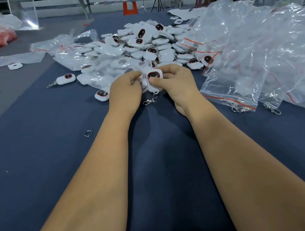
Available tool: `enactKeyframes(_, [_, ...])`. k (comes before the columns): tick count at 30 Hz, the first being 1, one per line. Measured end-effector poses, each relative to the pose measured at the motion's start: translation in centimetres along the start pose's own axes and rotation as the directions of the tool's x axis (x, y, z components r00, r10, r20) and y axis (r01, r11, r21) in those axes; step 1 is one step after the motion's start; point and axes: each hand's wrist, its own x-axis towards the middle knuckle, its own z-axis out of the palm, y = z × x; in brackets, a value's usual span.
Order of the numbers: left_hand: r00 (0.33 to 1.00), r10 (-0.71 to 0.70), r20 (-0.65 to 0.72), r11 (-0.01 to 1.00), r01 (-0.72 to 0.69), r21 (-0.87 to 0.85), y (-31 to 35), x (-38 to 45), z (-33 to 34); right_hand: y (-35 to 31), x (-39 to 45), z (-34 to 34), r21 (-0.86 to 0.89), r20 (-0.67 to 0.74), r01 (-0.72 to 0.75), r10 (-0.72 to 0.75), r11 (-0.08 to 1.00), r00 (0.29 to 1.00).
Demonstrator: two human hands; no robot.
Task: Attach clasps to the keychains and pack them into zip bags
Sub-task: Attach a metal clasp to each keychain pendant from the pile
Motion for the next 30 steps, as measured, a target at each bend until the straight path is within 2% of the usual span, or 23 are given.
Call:
enactKeyframes(4, [0.999,-0.025,0.033,0.981,0.031,-0.19,0.44,0.06,-0.36,-0.17,-0.03,0.57,0.013,0.046,0.027,-0.027,1.0,0.999])
enactKeyframes(9, [0.996,0.037,0.08,0.958,-0.013,-0.285,0.34,-0.05,-0.72,-0.08,0.22,0.83,-0.088,0.06,0.028,-0.022,0.996,0.998])
enactKeyframes(16, [0.997,0.021,0.074,0.918,0.01,-0.397,0.37,-0.04,-0.82,-0.62,0.54,0.2,-0.064,0.097,-0.046,0.052,0.997,0.994])
enactKeyframes(23, [0.994,0.008,0.109,0.95,0.027,-0.312,0.25,0.12,-0.59,-0.58,0.51,0.48,-0.107,0.088,-0.042,0.051,0.993,0.995])
enactKeyframes(30, [0.994,-0.004,0.113,0.95,0.039,-0.308,0.38,0.16,-0.63,-0.42,0.59,0.55,-0.111,0.074,-0.039,0.048,0.993,0.996])
